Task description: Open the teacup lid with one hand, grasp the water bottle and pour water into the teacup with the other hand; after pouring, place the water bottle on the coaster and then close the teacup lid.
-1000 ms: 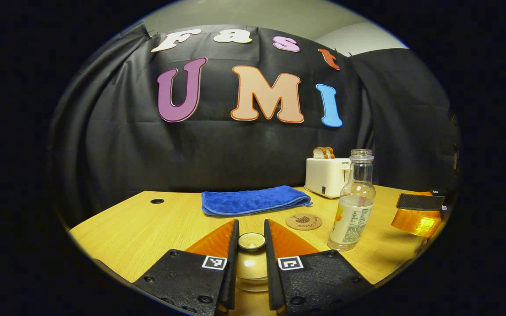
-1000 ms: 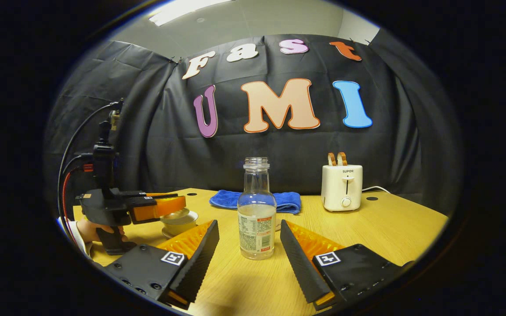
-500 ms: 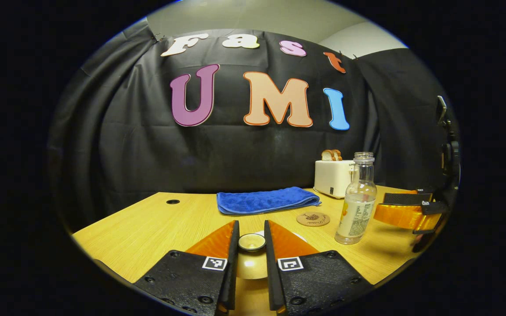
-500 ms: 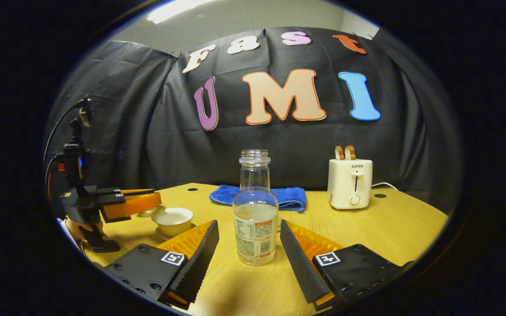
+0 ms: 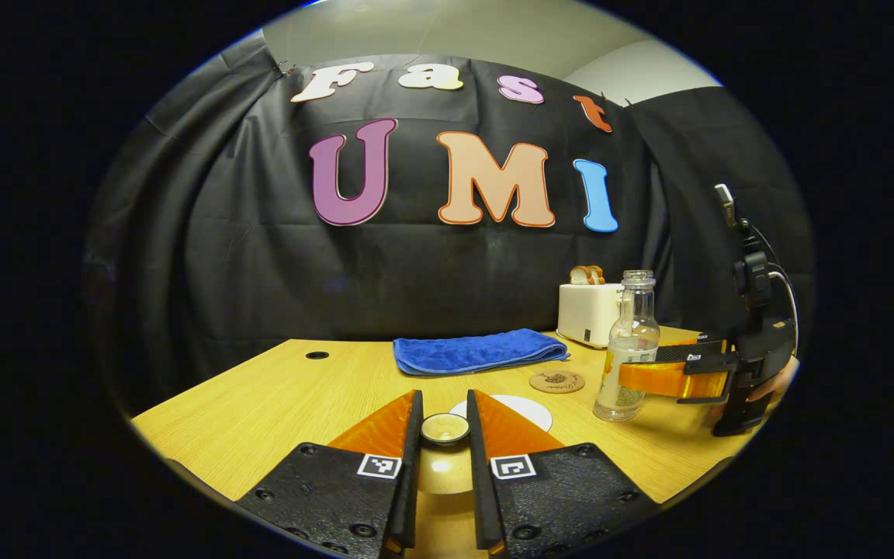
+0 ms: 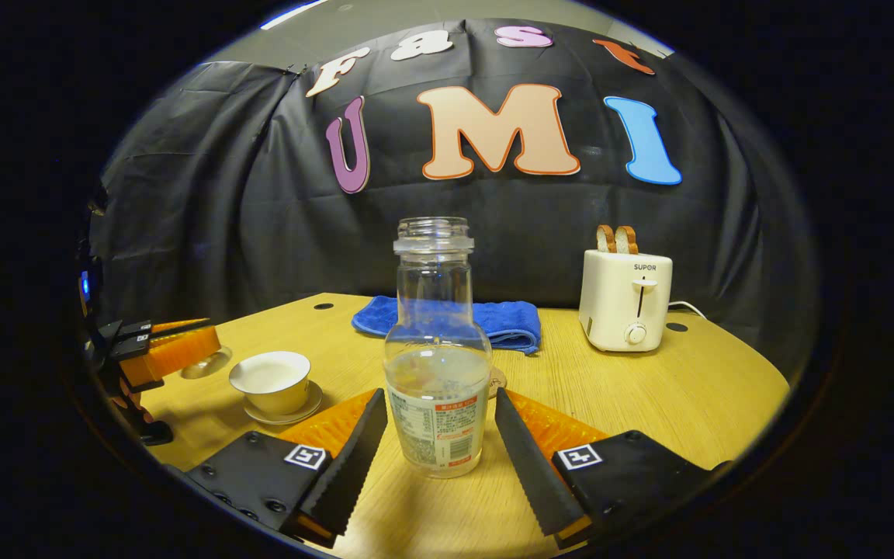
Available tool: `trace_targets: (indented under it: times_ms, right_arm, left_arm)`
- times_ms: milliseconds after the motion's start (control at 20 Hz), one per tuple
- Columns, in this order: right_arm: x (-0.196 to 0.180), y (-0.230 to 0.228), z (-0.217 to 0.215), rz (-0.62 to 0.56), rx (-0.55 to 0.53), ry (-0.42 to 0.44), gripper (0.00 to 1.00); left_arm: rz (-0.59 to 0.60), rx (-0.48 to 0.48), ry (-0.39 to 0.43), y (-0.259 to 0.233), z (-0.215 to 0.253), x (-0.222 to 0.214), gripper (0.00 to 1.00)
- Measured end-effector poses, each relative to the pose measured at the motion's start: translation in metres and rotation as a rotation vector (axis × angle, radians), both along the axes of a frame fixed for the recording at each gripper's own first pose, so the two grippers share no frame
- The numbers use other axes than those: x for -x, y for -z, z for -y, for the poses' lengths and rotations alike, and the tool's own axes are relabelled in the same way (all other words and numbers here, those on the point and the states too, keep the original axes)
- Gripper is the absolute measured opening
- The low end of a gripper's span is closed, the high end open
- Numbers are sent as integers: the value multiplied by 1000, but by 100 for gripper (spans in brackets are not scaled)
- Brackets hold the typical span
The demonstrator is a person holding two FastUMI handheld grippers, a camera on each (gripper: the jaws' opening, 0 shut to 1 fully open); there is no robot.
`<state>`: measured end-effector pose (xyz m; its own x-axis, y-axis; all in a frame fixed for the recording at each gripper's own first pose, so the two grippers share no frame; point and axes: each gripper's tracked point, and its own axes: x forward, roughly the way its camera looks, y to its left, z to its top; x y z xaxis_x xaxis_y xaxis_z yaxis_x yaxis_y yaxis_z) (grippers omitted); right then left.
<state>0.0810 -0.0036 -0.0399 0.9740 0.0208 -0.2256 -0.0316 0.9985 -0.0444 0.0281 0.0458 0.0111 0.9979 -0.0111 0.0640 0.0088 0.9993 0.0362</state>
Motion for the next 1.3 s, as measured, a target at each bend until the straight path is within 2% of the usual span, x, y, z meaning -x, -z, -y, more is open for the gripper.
trace_targets:
  times_ms: [200, 250, 300, 400, 500, 650, 750, 900, 1100, 1300]
  right_arm:
    - [-15, 6, 1, -28, 3, 14, 92]
    - [-18, 8, 0, -33, 3, 19, 95]
    - [-21, 9, 1, -39, 2, 22, 87]
    - [-23, 10, 1, -47, 7, 26, 91]
    - [-22, 9, 1, -41, 15, 27, 80]
    - [-23, 6, 0, -24, 55, 29, 81]
    - [-25, 3, 8, -33, 134, 37, 81]
    - [-26, -25, 20, -9, 220, 70, 81]
    - [-23, -60, 30, 33, 448, 94, 81]
    - [-29, -69, 22, 32, 646, 84, 80]
  left_arm:
    - [3, 1, -7, -1, -7, 8, 27]
    - [2, 2, -11, -2, -9, 8, 27]
    - [2, 2, -13, -1, -10, 8, 27]
    - [3, 2, -17, -1, -12, 11, 27]
    - [4, 2, -19, -1, -14, 13, 27]
    - [2, 3, -29, -1, -17, 12, 27]
    - [3, 3, -24, -1, -15, 13, 28]
    - [3, 3, -24, 0, -15, 13, 27]
    - [2, 3, -24, 0, -15, 13, 27]
    - [2, 4, -27, 1, -16, 14, 28]
